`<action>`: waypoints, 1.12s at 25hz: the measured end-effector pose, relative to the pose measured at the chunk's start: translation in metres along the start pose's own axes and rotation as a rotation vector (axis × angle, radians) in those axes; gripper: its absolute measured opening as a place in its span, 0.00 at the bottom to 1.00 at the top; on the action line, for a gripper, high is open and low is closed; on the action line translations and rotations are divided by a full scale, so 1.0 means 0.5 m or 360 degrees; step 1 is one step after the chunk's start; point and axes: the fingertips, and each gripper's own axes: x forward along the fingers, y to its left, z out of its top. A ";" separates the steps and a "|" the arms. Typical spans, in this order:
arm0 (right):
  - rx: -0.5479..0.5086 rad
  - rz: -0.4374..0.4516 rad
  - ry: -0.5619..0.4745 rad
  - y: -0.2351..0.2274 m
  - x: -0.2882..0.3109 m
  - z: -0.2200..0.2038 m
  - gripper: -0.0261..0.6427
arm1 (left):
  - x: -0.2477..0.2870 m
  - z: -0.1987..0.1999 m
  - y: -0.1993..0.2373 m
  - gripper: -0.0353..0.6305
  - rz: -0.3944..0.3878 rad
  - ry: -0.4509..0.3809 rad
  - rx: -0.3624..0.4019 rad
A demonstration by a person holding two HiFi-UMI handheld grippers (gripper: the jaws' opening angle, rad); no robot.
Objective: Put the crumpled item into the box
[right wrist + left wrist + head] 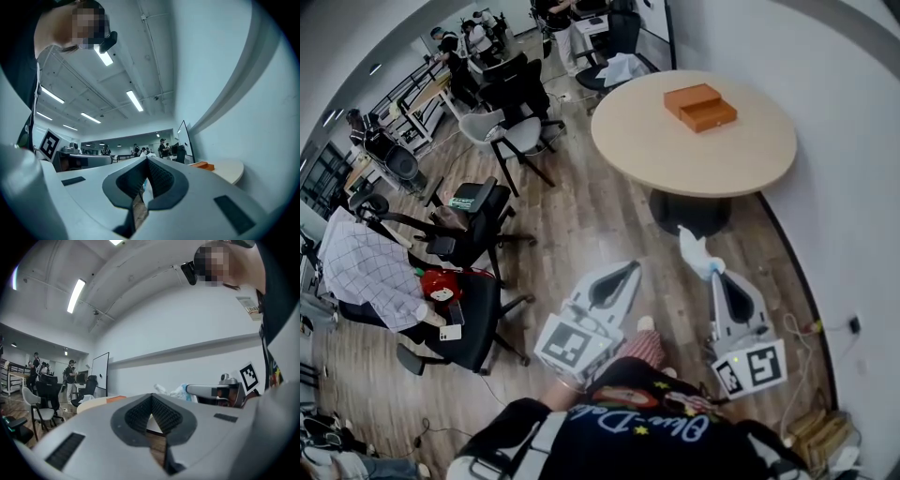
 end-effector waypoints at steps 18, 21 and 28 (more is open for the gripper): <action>-0.0109 -0.0174 -0.0008 -0.160 0.022 0.037 0.04 | 0.205 -0.004 -0.020 0.04 -0.0228 -0.0024 -0.0046; -0.0140 -0.0187 0.0013 -0.190 0.035 0.035 0.04 | 0.238 -0.011 -0.013 0.04 -0.0241 0.0011 -0.0023; -0.0153 -0.0196 0.0045 -0.253 0.078 0.042 0.04 | 0.316 -0.003 -0.002 0.04 -0.0271 -0.0003 -0.0064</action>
